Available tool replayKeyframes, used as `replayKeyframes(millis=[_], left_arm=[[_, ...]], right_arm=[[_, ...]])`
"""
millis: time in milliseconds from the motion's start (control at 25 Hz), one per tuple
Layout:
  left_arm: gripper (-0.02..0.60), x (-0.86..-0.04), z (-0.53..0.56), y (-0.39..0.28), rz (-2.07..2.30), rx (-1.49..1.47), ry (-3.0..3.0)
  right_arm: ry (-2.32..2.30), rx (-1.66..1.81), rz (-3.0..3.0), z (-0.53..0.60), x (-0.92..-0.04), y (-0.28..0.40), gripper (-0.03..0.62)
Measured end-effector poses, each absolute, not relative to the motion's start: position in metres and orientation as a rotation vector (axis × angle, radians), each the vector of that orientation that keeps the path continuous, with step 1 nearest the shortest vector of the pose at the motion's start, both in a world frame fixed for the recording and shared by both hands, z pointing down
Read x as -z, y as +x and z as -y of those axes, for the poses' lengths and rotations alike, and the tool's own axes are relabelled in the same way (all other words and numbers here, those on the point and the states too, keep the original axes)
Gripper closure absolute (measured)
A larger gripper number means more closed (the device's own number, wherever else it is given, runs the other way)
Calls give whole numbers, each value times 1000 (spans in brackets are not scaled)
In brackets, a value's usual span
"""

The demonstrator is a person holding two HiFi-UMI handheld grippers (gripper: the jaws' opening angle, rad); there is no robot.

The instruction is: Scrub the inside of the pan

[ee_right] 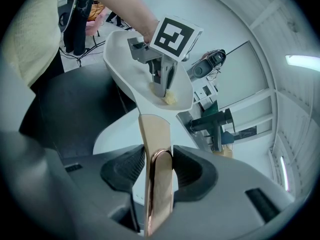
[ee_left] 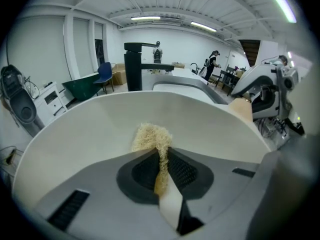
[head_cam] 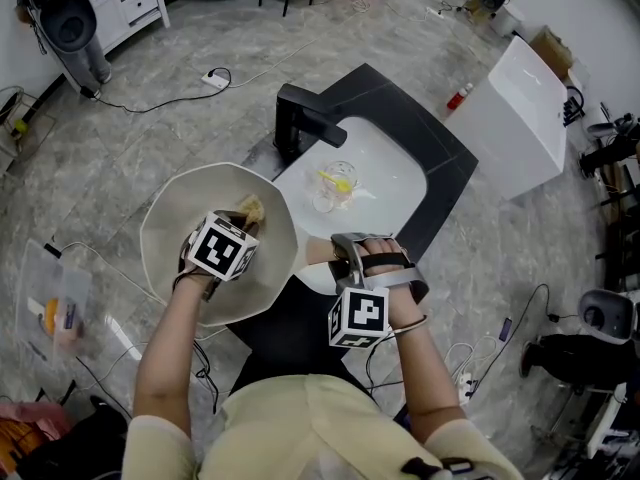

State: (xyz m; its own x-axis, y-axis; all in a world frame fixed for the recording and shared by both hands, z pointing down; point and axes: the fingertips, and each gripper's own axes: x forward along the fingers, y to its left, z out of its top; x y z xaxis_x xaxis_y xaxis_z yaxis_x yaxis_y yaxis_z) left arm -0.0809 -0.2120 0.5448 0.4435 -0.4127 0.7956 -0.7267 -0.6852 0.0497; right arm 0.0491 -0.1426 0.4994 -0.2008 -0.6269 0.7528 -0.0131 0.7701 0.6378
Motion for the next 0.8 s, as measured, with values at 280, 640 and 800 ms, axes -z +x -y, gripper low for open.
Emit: replayKeyframes(millis=[280,640,800], left_arm=[[537,-544,175,-53,711,-1089,2309],[537,-546,129,-49,491,-1199,2286],[537,-547,108,-53,408,-1262,2278]], right_arm=[[508,605,1694,143,-500,49,413],[490,619,1673,141,-504,52,420],[487,625,1672,141,-503,51,421]])
